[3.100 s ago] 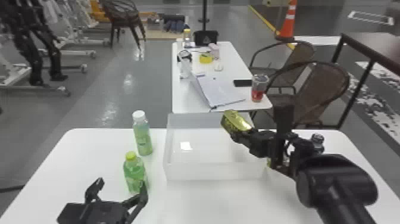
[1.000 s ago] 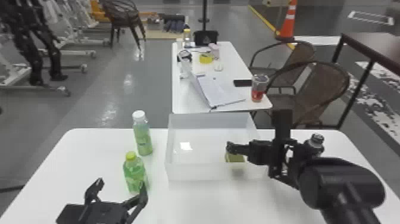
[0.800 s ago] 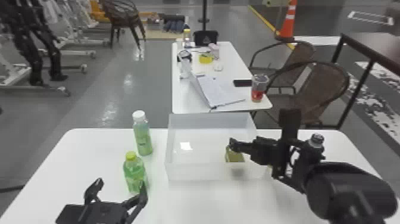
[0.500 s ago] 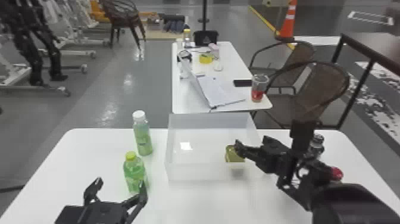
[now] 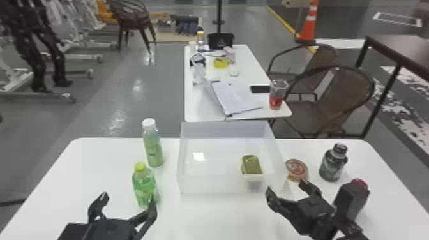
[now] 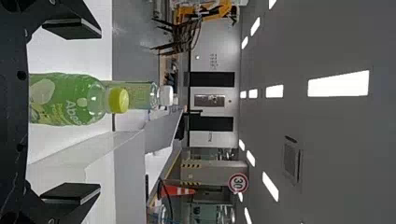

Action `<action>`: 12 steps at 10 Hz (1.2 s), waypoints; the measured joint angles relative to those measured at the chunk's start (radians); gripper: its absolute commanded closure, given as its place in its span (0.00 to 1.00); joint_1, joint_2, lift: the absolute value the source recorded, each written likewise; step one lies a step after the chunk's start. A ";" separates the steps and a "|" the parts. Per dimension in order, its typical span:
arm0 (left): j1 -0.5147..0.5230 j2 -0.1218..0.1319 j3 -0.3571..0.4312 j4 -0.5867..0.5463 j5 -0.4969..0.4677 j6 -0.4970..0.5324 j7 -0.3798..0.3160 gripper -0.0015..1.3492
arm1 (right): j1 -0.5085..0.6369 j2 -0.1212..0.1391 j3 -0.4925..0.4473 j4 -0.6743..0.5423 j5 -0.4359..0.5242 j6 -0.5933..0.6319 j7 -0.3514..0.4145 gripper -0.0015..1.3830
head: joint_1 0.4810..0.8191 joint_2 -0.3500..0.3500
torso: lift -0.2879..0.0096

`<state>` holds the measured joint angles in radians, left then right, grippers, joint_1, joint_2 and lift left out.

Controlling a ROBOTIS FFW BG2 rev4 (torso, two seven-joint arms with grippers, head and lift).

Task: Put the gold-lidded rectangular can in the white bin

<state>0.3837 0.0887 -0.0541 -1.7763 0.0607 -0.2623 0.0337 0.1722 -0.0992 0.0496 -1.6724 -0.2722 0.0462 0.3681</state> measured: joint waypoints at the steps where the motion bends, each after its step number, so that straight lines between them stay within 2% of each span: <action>1: 0.003 0.000 0.001 -0.001 -0.001 0.000 0.000 0.11 | 0.037 0.004 -0.011 -0.009 0.012 -0.037 0.000 0.07 | 0.20 0.50 | 0.63; 2: 0.006 0.001 0.002 -0.001 -0.001 0.000 0.000 0.11 | 0.075 0.013 -0.025 -0.025 0.025 -0.066 -0.002 0.07 | 0.20 0.50 | 0.63; 4: 0.012 -0.004 0.006 -0.002 -0.005 -0.001 0.000 0.11 | 0.150 0.048 -0.055 -0.059 0.049 -0.125 -0.013 0.07 | 0.20 0.50 | 0.63; 6: 0.016 -0.008 0.010 -0.005 -0.009 -0.001 0.000 0.11 | 0.218 0.071 -0.065 -0.101 0.067 -0.156 -0.091 0.07 | 0.20 0.50 | 0.63; 11: 0.022 -0.025 0.022 -0.018 -0.035 0.014 0.002 0.11 | 0.232 0.086 -0.062 -0.125 0.109 -0.164 -0.107 0.08 | 0.20 0.50 | 0.63; 12: 0.022 -0.027 0.023 -0.022 -0.042 0.018 0.002 0.11 | 0.239 0.088 -0.062 -0.139 0.119 -0.160 -0.129 0.08 | 0.20 0.50 | 0.63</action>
<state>0.4054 0.0617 -0.0310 -1.7987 0.0191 -0.2440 0.0355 0.4115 -0.0107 -0.0123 -1.8119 -0.1530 -0.1137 0.2392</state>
